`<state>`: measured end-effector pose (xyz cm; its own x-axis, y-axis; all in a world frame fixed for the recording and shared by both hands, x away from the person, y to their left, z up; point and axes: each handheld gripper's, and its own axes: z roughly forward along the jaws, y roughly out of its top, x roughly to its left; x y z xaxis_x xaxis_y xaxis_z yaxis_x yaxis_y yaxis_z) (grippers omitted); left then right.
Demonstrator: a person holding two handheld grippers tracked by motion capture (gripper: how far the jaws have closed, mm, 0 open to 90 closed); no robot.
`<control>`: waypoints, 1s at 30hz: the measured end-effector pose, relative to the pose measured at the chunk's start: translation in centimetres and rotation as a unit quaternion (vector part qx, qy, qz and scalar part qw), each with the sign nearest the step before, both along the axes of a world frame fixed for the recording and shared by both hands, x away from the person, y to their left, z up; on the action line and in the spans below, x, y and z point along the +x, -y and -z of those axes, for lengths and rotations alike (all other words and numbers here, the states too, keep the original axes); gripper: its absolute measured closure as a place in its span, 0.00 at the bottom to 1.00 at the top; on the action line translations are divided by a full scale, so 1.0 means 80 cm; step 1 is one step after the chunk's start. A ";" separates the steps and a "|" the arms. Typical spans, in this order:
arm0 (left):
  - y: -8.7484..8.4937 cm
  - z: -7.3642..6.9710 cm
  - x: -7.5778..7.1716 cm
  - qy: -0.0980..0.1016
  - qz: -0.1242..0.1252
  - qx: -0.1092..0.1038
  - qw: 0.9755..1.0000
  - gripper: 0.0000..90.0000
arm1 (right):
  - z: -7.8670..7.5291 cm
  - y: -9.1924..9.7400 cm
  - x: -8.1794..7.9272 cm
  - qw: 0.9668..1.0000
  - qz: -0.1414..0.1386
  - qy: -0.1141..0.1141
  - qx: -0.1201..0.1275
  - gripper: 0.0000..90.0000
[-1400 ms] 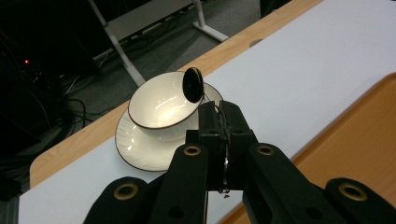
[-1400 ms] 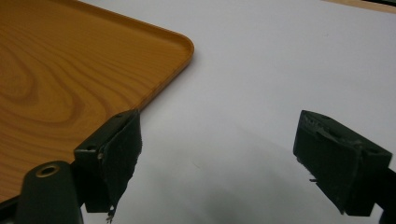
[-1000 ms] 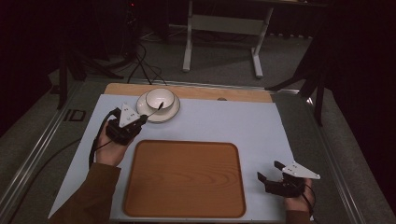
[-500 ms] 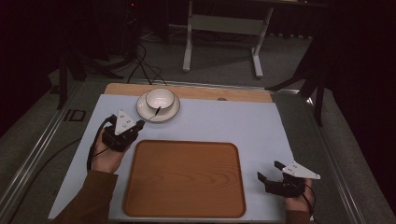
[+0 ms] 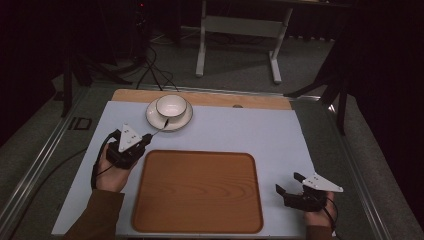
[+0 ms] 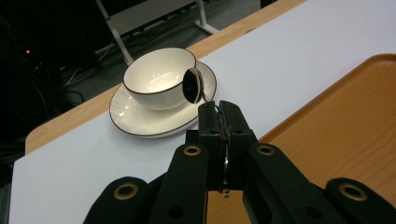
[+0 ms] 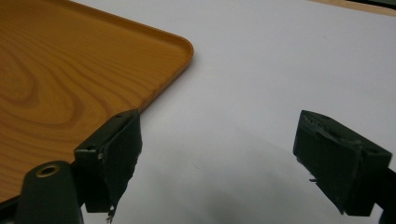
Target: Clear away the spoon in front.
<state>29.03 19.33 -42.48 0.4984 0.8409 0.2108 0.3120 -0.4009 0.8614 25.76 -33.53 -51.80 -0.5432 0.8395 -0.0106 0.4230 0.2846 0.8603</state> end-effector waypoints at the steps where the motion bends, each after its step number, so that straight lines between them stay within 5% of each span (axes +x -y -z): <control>1: 0.000 0.001 -0.001 -0.001 0.000 0.000 1.000 0.99 | 0.000 0.000 0.000 1.000 0.000 0.000 0.000 0.17; 30: -0.015 0.016 -0.035 -0.002 -0.017 -0.009 1.000 0.99 | 0.000 0.000 0.000 1.000 0.000 0.001 0.000 0.17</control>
<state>26.24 20.50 -43.74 0.4709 0.8607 0.1938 0.3285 -0.3749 0.8669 25.78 -33.53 -51.79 -0.5433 0.8395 -0.0118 0.4219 0.2852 0.8606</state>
